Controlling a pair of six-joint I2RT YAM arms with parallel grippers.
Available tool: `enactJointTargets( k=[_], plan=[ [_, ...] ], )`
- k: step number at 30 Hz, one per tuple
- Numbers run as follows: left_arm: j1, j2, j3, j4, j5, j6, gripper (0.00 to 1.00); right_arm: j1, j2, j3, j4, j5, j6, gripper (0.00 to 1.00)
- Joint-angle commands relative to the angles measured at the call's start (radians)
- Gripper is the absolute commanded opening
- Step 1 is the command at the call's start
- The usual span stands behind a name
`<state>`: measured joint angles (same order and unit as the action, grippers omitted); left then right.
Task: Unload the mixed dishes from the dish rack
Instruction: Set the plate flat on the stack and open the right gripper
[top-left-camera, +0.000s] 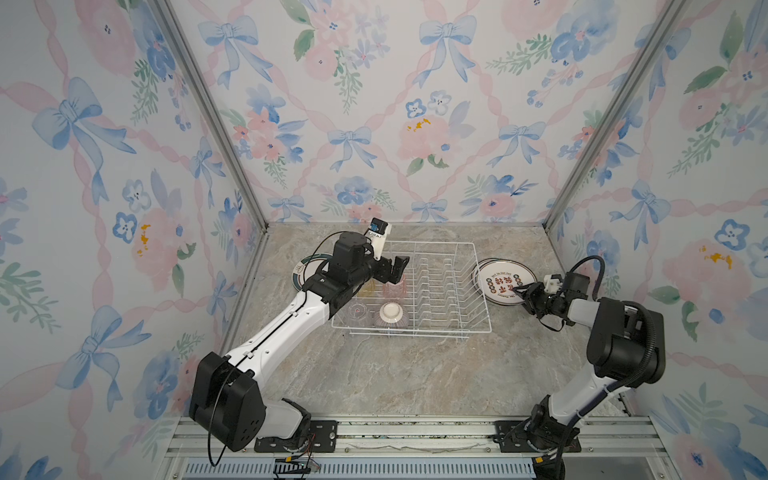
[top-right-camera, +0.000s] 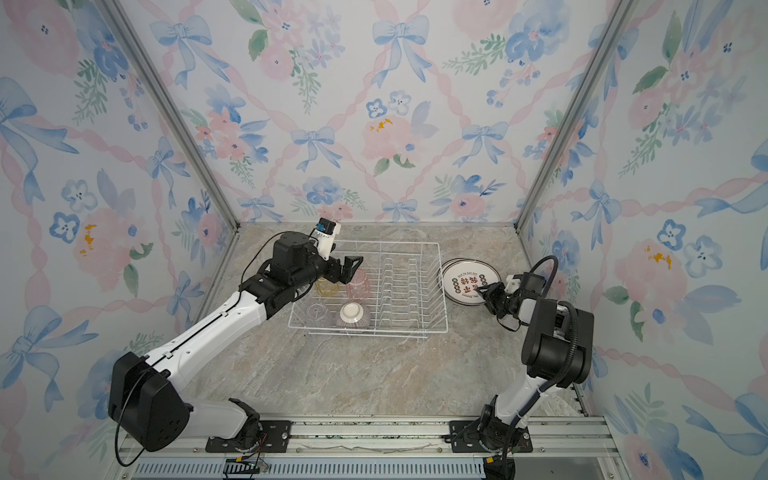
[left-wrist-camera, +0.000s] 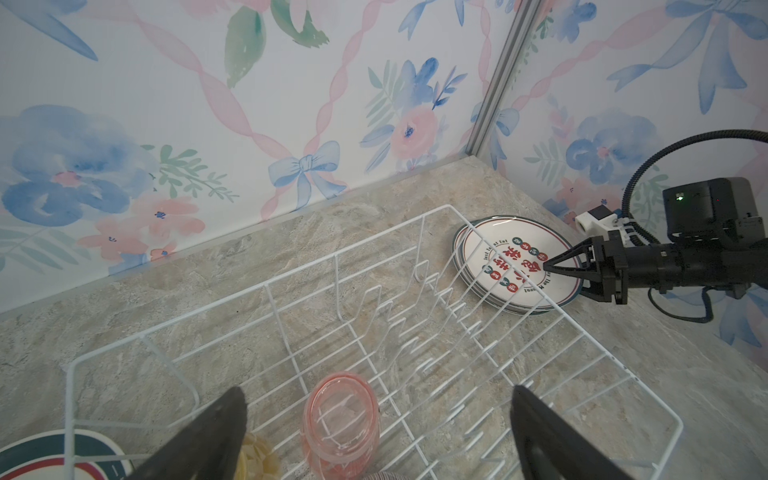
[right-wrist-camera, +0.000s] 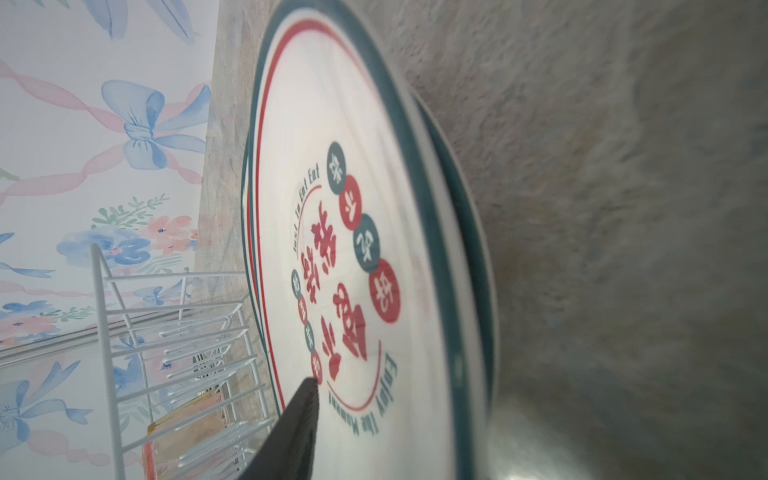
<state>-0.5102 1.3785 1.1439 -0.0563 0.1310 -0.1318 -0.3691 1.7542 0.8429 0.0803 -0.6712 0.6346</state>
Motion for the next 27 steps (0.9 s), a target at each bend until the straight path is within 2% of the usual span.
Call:
enactJointTargets(
  k=[1,5,11,22,27],
  plan=[
    [0.008,-0.006,-0.004,0.010,0.017,0.004,0.98,0.009,-0.079,0.053,-0.196,0.056,-0.144,0.43],
    [0.008,-0.009,-0.008,0.010,0.020,0.007,0.98,0.013,-0.148,0.082,-0.330,0.138,-0.234,0.46],
    [0.009,-0.012,-0.009,0.012,0.025,0.010,0.98,0.033,-0.172,0.108,-0.416,0.225,-0.295,0.48],
    [0.015,-0.033,-0.025,0.012,0.029,0.013,0.98,0.056,-0.105,0.132,-0.460,0.280,-0.343,0.55],
    [0.017,-0.020,-0.019,0.012,0.040,0.013,0.98,0.069,-0.077,0.137,-0.445,0.271,-0.341,0.58]
  ],
)
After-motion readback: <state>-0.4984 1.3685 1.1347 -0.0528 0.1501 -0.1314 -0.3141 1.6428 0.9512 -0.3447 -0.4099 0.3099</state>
